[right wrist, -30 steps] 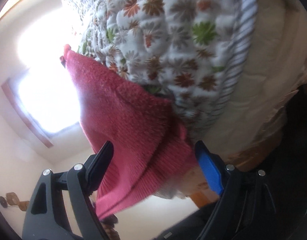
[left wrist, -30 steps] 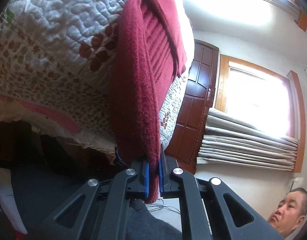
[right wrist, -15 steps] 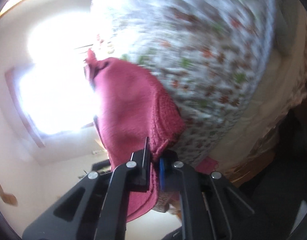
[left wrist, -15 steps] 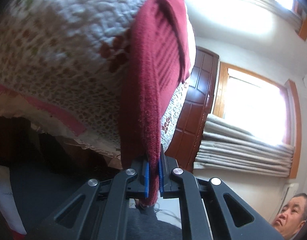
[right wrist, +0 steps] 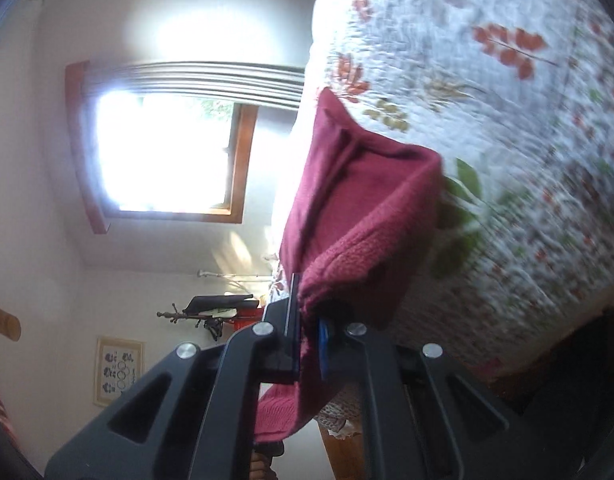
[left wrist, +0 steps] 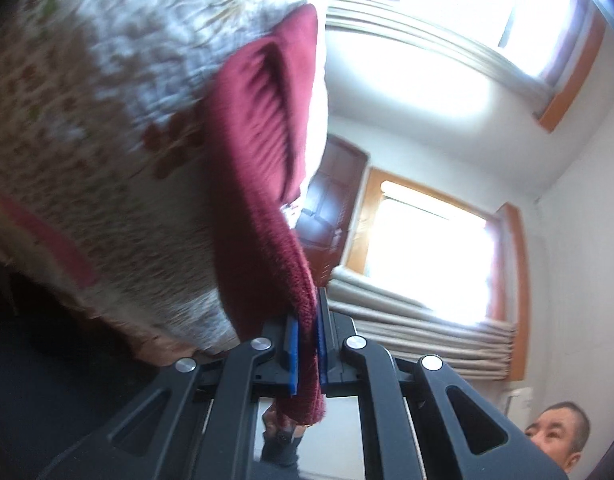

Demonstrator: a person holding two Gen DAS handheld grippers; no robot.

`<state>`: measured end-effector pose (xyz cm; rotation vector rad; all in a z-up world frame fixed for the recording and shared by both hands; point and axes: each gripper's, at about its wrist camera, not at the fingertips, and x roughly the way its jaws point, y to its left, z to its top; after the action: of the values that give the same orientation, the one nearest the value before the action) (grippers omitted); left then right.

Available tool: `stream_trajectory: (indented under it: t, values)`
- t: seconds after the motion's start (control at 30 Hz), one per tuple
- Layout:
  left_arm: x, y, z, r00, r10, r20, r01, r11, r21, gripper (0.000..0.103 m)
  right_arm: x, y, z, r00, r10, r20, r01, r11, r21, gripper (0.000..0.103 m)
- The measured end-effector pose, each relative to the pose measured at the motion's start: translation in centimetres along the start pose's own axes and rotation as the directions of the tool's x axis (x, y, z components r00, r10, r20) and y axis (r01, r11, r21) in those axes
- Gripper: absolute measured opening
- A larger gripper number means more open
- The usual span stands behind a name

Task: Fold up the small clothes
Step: 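Lay the folded side down and open both grippers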

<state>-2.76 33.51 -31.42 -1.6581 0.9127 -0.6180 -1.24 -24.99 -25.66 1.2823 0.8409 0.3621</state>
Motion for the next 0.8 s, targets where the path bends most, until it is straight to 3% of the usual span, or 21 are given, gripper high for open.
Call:
stream_trajectory:
  t: [0.23, 0.4, 0.57, 0.63, 0.67, 0.7, 0.77, 0.8]
  values:
    - [2.6, -0.7, 5.0, 0.989, -0.064, 0.136, 0.072, 0.996, -0.056, 0.007, 5.6, 4.2, 5.9, 0.997, -0.033, -0.076, 0.026, 0.995, -0.093, 0.006]
    - [4.9, -0.3, 9.8, 0.976, 0.004, 0.216, 0.019, 0.994, -0.106, 0.007, 11.9, 3.8, 10.5, 0.981, -0.122, -0.149, 0.105, 0.988, -0.115, 0.006]
    - [6.9, 1.2, 13.1, 0.955, 0.088, 0.284, -0.043, 0.986, -0.16, 0.007, 18.3, 2.1, 13.9, 0.946, -0.211, -0.247, 0.182, 0.974, -0.132, 0.008]
    - [7.2, 1.8, 13.7, 0.948, 0.105, 0.302, -0.048, 0.981, -0.189, 0.013, 20.2, 1.3, 14.8, 0.931, -0.227, -0.287, 0.197, 0.972, -0.13, 0.019]
    - [7.3, 2.2, 13.8, 0.944, 0.11, 0.312, -0.045, 0.977, -0.209, 0.025, 20.8, 1.1, 15.2, 0.925, -0.232, -0.3, 0.2, 0.97, -0.135, 0.023]
    - [7.2, 2.2, 13.8, 0.94, 0.117, 0.32, -0.048, 0.975, -0.216, 0.044, 21.1, 1.1, 15.6, 0.921, -0.235, -0.309, 0.199, 0.969, -0.144, 0.026]
    - [6.9, 1.5, 13.5, 0.932, 0.138, 0.337, -0.074, 0.978, -0.195, 0.061, 21.2, 1.4, 16.5, 0.921, -0.213, -0.325, 0.172, 0.973, -0.152, 0.036]
    - [6.7, 0.8, 13.1, 0.928, 0.148, 0.342, -0.092, 0.98, -0.175, 0.063, 20.6, 1.9, 16.9, 0.925, -0.198, -0.325, 0.152, 0.975, -0.16, 0.039]
